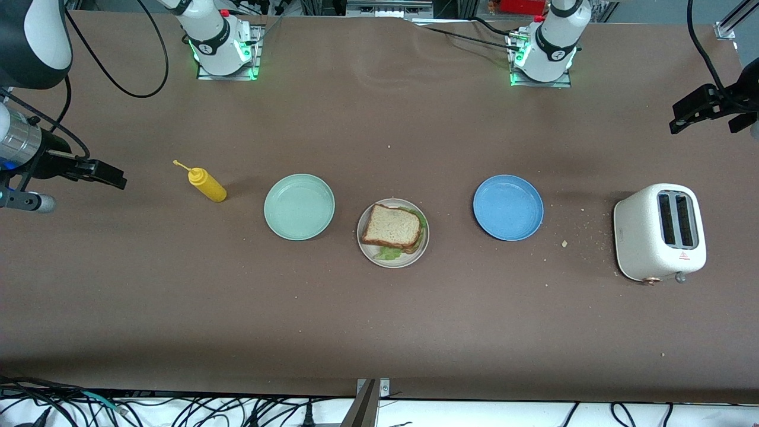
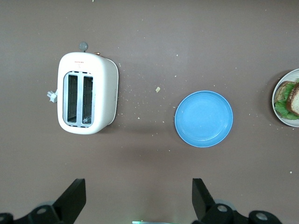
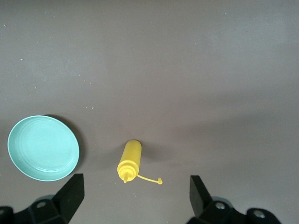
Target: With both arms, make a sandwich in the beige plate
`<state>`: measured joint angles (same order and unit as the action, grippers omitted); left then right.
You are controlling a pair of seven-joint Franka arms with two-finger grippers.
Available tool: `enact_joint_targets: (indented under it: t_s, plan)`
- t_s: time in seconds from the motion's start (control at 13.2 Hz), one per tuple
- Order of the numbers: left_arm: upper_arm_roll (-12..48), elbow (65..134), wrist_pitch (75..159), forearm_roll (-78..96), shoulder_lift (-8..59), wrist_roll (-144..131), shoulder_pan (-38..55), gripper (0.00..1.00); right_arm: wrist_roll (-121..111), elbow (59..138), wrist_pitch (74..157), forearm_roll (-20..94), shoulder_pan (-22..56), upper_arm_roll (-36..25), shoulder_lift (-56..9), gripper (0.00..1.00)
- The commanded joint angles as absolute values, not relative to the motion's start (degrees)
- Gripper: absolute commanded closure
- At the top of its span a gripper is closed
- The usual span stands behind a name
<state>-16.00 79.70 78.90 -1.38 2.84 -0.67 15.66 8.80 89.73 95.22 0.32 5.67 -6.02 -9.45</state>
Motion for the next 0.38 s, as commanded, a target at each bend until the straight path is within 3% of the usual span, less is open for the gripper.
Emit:
enact_joint_targets:
  t_s: [0.0, 0.3]
  plan:
    - [-15.21, 80.6, 79.8, -3.6, 2.11, -0.18, 15.47, 0.0, 8.61, 88.24, 94.39, 1.49, 5.27, -5.98, -9.93, 0.0]
    - [-15.29, 80.68, 79.8, -3.52, 2.2, -0.18, 15.29, 0.0, 8.61, 88.24, 94.48, 1.49, 5.27, -5.98, -9.93, 0.0]
